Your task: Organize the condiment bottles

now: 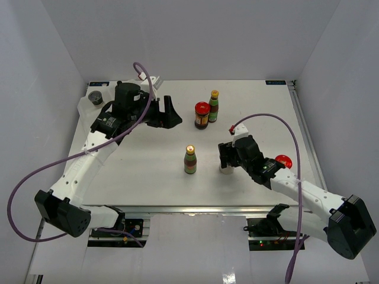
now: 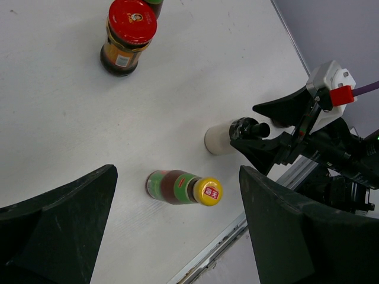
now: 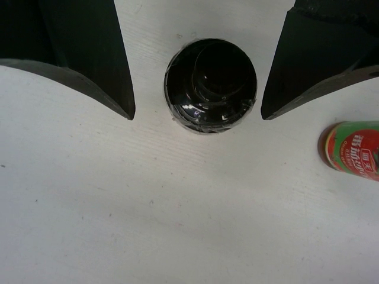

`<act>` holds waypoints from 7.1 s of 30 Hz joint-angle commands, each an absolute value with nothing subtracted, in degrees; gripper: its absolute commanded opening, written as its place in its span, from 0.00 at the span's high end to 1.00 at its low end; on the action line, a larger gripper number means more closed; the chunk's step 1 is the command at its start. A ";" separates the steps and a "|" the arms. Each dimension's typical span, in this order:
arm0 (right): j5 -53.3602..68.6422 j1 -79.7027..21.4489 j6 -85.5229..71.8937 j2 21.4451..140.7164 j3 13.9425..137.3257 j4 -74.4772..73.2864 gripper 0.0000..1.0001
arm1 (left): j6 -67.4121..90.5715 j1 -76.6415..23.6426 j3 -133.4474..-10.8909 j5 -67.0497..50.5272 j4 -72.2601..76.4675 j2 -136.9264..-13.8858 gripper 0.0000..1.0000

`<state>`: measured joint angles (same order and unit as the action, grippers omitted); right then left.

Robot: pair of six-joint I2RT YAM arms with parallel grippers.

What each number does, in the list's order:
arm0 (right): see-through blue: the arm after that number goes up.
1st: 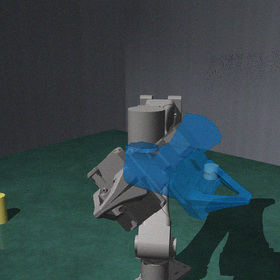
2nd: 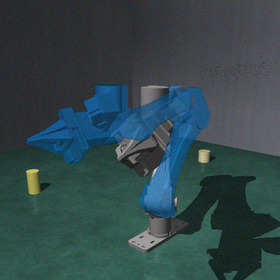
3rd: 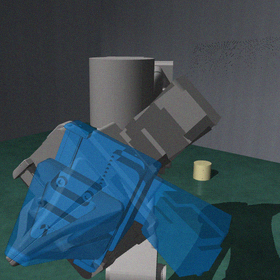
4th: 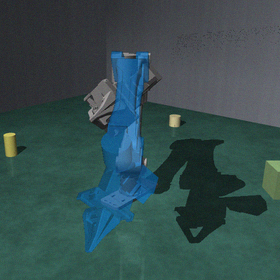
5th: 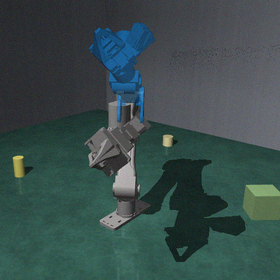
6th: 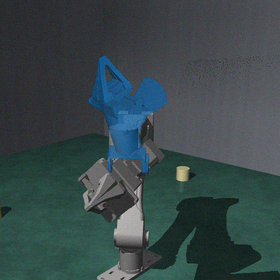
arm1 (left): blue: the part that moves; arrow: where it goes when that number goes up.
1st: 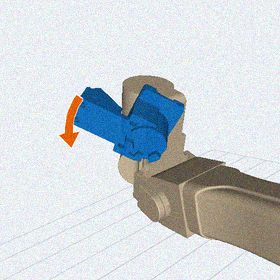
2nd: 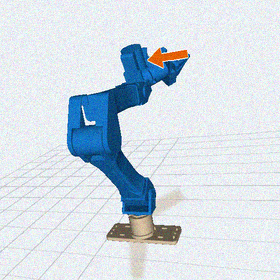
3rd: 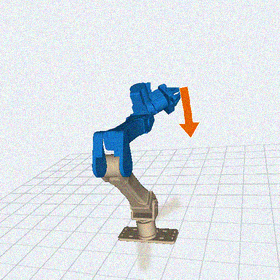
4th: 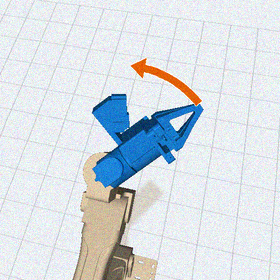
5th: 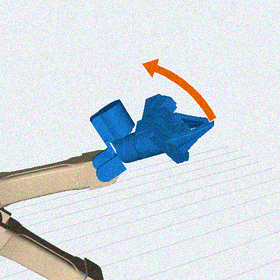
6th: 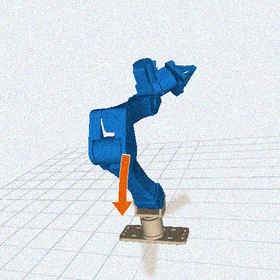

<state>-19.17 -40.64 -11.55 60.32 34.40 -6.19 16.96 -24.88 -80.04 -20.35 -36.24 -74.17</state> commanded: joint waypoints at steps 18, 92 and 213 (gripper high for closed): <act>-31.89 -41.04 -10.11 34.69 59.47 -29.87 0.10 | 10.46 -55.63 -101.32 1.66 -46.07 -100.86 0.04; -32.75 -41.01 -9.47 22.38 67.59 -35.21 0.09 | 5.70 -46.96 -135.39 32.70 -48.18 -111.50 1.00; -34.54 -41.04 -0.96 30.47 50.86 -18.50 0.10 | 10.38 -3.66 -127.11 1.66 -24.59 -121.78 0.02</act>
